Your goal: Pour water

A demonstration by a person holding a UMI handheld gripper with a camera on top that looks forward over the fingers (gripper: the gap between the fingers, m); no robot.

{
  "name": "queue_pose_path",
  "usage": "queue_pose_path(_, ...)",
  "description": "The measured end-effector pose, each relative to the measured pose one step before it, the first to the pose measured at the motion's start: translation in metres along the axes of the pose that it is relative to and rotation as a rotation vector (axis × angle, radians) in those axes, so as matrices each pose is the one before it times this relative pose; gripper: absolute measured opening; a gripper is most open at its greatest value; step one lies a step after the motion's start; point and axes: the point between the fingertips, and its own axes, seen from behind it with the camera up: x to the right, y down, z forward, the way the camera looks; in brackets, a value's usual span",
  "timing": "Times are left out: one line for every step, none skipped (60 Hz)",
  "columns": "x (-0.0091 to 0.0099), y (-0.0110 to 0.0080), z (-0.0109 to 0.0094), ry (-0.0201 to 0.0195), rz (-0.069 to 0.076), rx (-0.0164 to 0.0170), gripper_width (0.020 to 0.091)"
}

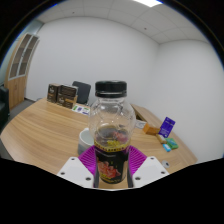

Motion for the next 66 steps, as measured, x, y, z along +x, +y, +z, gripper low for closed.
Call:
queue_pose_path(0.01146, -0.00324, 0.00258, 0.01939, -0.0328, 0.006, 0.038)
queue_pose_path(0.00589, -0.00479, 0.00413, 0.02283, -0.0355, 0.00203, 0.0381)
queue_pose_path(0.00845, -0.00398, 0.00344, 0.01841, -0.0361, 0.00222, 0.0381)
queue_pose_path(0.00865, -0.00361, 0.00382, 0.01895, -0.0365, 0.00083, 0.038)
queue_pose_path(0.00854, -0.00296, 0.00438, 0.01994, -0.0365, 0.00003, 0.038)
queue_pose_path(0.01264, -0.00093, 0.00439, 0.0152, -0.0365, 0.00088, 0.0381)
queue_pose_path(0.00498, -0.00185, 0.00494, 0.02366, -0.0407, -0.00254, 0.0381)
queue_pose_path(0.00742, -0.00189, 0.00571, 0.01905, -0.0433, -0.00241, 0.038)
queue_pose_path(0.00729, -0.00166, 0.00591, 0.02034, -0.0444, -0.00182, 0.0379)
queue_pose_path(0.00696, -0.00164, 0.00607, 0.02114, -0.0448, -0.00131, 0.0381)
queue_pose_path(0.00573, -0.00127, 0.00624, 0.01956, -0.0469, -0.00194, 0.0381)
queue_pose_path(0.00489, -0.00095, 0.0058, 0.01746, -0.0497, -0.0028, 0.038)
queue_pose_path(0.00477, 0.0013, 0.0076, 0.01261, -0.0483, -0.00016, 0.0381)
queue_pose_path(0.00415, -0.00115, 0.00622, 0.01703, -0.0514, -0.00169, 0.0383)
queue_pose_path(0.00377, 0.00407, 0.0058, 0.01613, -0.0482, -0.00235, 0.0382)
queue_pose_path(0.00301, -0.00001, 0.00588, 0.01737, -0.0555, -0.00614, 0.0382)
queue_pose_path(0.00276, -0.00117, 0.00531, 0.01571, -0.0556, -0.00464, 0.0382)
queue_pose_path(0.00197, -0.00126, 0.00429, 0.01295, -0.0551, -0.00248, 0.0382)
queue_pose_path(0.00112, -0.00138, 0.00483, 0.0101, -0.057, -0.00258, 0.0382)
queue_pose_path(0.00134, -0.00159, 0.00408, 0.01111, -0.0544, -0.00207, 0.0382)
queue_pose_path(0.00194, -0.00214, 0.00387, 0.01299, -0.0508, 0.00068, 0.0382)
queue_pose_path(0.00076, -0.00217, 0.00375, 0.01301, -0.0486, 0.00233, 0.0383)
queue_pose_path(-0.00018, -0.00242, 0.00342, 0.01208, -0.0492, 0.00308, 0.0382)
queue_pose_path(-0.00104, -0.00248, 0.00328, 0.01029, -0.0502, 0.0038, 0.0382)
queue_pose_path(-0.0059, -0.00317, 0.00793, 0.0104, -0.0482, 0.00895, 0.0381)
queue_pose_path(0.00261, -0.00138, 0.00047, 0.0069, -0.0517, 0.00404, 0.0382)
queue_pose_path(0.00017, -0.0023, 0.00198, 0.01293, -0.0486, 0.00632, 0.038)
queue_pose_path(0.00086, -0.00289, 0.00165, 0.01483, -0.0464, 0.00564, 0.038)
queue_pose_path(0.00065, -0.00241, 0.00145, 0.01456, -0.0464, 0.00378, 0.0379)
queue_pose_path(-0.00029, -0.00296, 0.00154, 0.01379, -0.0466, 0.00397, 0.0381)
queue_pose_path(-0.00027, -0.00336, 0.00146, 0.0125, -0.0455, 0.00473, 0.0382)
queue_pose_path(-0.00175, -0.00503, 0.00371, 0.01146, -0.0412, 0.00722, 0.0383)
queue_pose_path(0.00009, -0.00344, 0.00091, 0.01049, -0.0378, 0.00608, 0.0382)
queue_pose_path(0.00033, -0.00323, 0.00049, 0.00458, -0.0354, 0.00646, 0.0381)
queue_pose_path(-0.00116, -0.00333, 0.00059, 0.00446, -0.0323, 0.0073, 0.0382)
queue_pose_path(-0.00138, -0.00369, 0.00083, 0.00298, -0.0293, 0.00794, 0.038)
queue_pose_path(-0.00158, -0.00316, 0.00103, 0.00233, -0.0266, 0.00747, 0.0381)
queue_pose_path(-0.00168, -0.00251, 0.00108, 0.00192, -0.0256, 0.00464, 0.038)
queue_pose_path(-0.00167, -0.00258, 0.001, 0.00142, -0.0258, 0.00429, 0.038)
queue_pose_path(-0.0014, -0.00311, 0.00045, -0.00007, -0.0231, 0.00814, 0.0381)
queue_pose_path(-0.00067, -0.00393, 0.00176, 0.0014, -0.0191, 0.01345, 0.0382)
queue_pose_path(-0.00123, -0.00335, 0.00001, 0.0011, -0.0142, 0.00931, 0.0385)
queue_pose_path(0.00195, -0.00306, 0.00104, -0.00098, -0.015, 0.00892, 0.0387)
queue_pose_path(-0.00064, -0.00247, -0.00043, 0.00157, -0.0129, 0.00929, 0.0386)
queue_pose_path(-0.00065, -0.00216, -0.00066, 0.00067, -0.013, 0.00832, 0.0387)
queue_pose_path(-0.00069, -0.00146, -0.0006, 0.00024, -0.0108, 0.00598, 0.0389)
queue_pose_path(-0.00005, -0.00084, -0.00072, 0.00196, -0.0055, 0.00302, 0.0387)
queue_pose_path(0.00084, -0.00069, -0.0003, 0.00365, 0.0002, 0.00305, 0.0387)
queue_pose_path(-0.00018, -0.00094, 0.00031, 0.00201, 0.0018, 0.00419, 0.0386)
queue_pose_path(0.00054, -0.00162, -0.00004, -0.00617, 0.0046, 0.00207, 0.0385)
queue_pose_path(-0.00115, 0.00007, -0.00027, -0.00622, 0.0078, -0.00071, 0.0386)
queue_pose_path(-0.00138, 0.00041, -0.00022, -0.00571, 0.0101, -0.0017, 0.0386)
queue_pose_path(-0.0009, 0.00041, -0.00049, -0.0061, 0.0109, -0.00098, 0.0386)
queue_pose_path(-0.00143, 0.00035, -0.00069, -0.00729, 0.01, 0.00017, 0.0384)
queue_pose_path(-0.00151, 0.0005, -0.00073, -0.0085, 0.0084, 0.00097, 0.0385)
queue_pose_path(-0.00098, 0.00232, 0.00004, -0.00547, 0.008, 0.00397, 0.0387)
queue_pose_path(0.00032, 0.00084, -0.00151, -0.00916, 0.0133, 0.00175, 0.0387)
queue_pose_path(-0.0012, -0.00026, -0.00006, -0.0049, 0.0168, 0.00175, 0.0386)
queue_pose_path(-0.0012, 0.00072, -0.00075, -0.00853, 0.0217, 0.00337, 0.0386)
queue_pose_path(-0.00131, 0.00063, -0.00069, -0.01023, 0.0272, 0.00484, 0.0386)
queue_pose_path(-0.00052, 0.00137, -0.00099, -0.0102, 0.0327, 0.00413, 0.0388)
queue_pose_path(0.0, 0.00231, -0.00088, -0.00963, 0.0368, 0.00187, 0.0387)
queue_pose_path(0.00206, 0.00423, -0.00065, -0.01109, 0.0359, 0.00044, 0.0387)
queue_pose_path(-0.00105, 0.00354, -0.00108, -0.00773, 0.0427, -0.00209, 0.0386)
queue_pose_path(0.00072, 0.0015, -0.00049, -0.01996, 0.0497, 0.00158, 0.0387)
queue_pose_path(0.00299, 0.00309, -0.00116, -0.01683, 0.0506, 0.00561, 0.0386)
